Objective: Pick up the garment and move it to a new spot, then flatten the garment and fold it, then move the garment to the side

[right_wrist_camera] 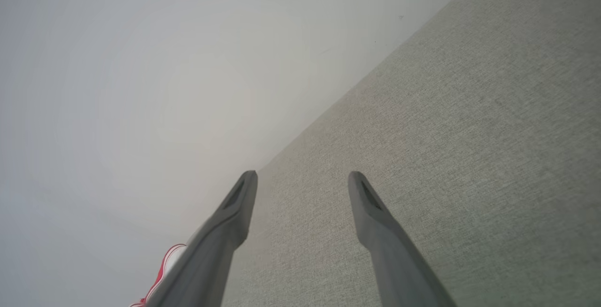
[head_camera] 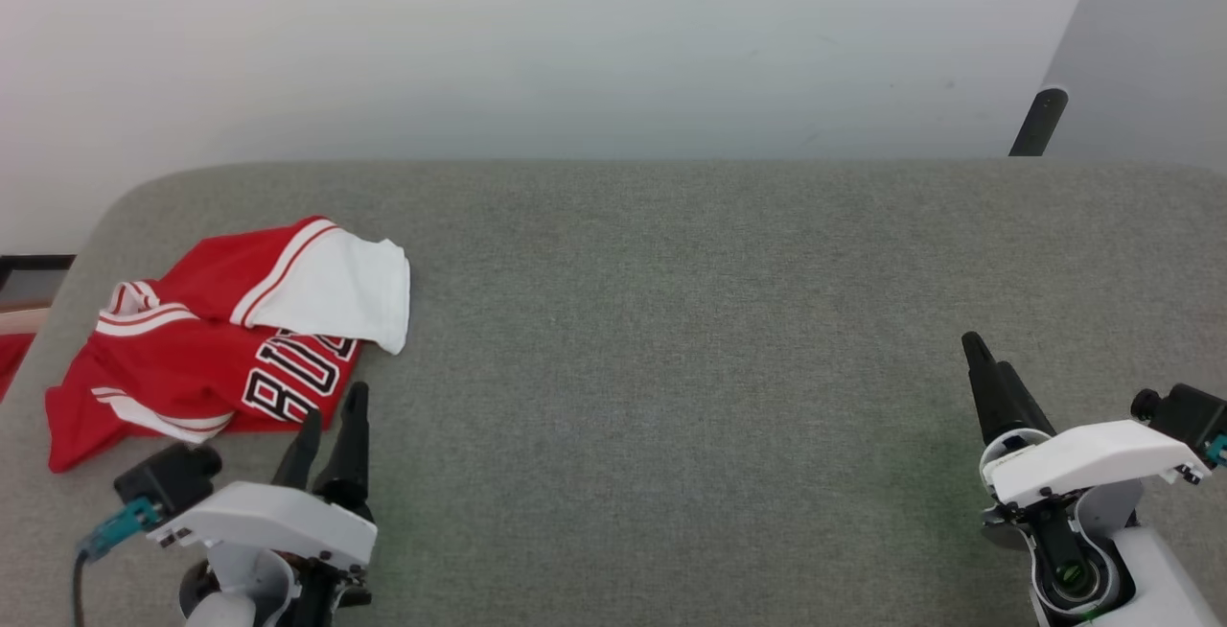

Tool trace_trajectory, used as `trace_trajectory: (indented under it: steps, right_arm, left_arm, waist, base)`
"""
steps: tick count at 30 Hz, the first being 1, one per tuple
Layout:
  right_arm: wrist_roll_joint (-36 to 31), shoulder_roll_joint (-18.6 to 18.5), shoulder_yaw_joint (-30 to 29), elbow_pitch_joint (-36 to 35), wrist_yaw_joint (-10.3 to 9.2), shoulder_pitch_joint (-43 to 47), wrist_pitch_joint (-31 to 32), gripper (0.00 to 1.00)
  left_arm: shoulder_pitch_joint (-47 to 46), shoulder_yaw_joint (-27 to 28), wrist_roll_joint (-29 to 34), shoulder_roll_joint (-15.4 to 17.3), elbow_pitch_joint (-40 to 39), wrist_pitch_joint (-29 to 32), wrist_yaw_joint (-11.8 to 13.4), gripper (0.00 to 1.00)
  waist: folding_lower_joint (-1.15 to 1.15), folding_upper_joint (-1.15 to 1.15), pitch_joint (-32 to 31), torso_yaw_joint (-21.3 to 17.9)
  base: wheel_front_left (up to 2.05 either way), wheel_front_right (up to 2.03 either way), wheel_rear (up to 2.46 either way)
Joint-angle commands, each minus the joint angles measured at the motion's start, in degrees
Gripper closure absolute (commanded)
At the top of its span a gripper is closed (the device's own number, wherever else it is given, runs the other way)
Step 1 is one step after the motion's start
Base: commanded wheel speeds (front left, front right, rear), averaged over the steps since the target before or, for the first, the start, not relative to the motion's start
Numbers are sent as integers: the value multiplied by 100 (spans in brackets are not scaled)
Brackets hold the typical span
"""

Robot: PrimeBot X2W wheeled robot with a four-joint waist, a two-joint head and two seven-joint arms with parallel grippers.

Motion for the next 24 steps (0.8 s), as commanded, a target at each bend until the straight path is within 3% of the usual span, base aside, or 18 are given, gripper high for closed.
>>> trace_trajectory:
  steps: [1,24]
  right_arm:
    - [-220,-61,33,20,2,-213,-58,0]
    - [-2522,-48,-216,487,4,-595,-437,0]
  left_arm:
    - [-187,-58,258,92,-12,-52,40,0]
    - [-502,-195,1961,320,180,-435,-15,0]
  waist:
    - [0,0,0,-3]
    - [0,0,1,-56]
  base:
    - [0,0,0]
    - [0,0,0]
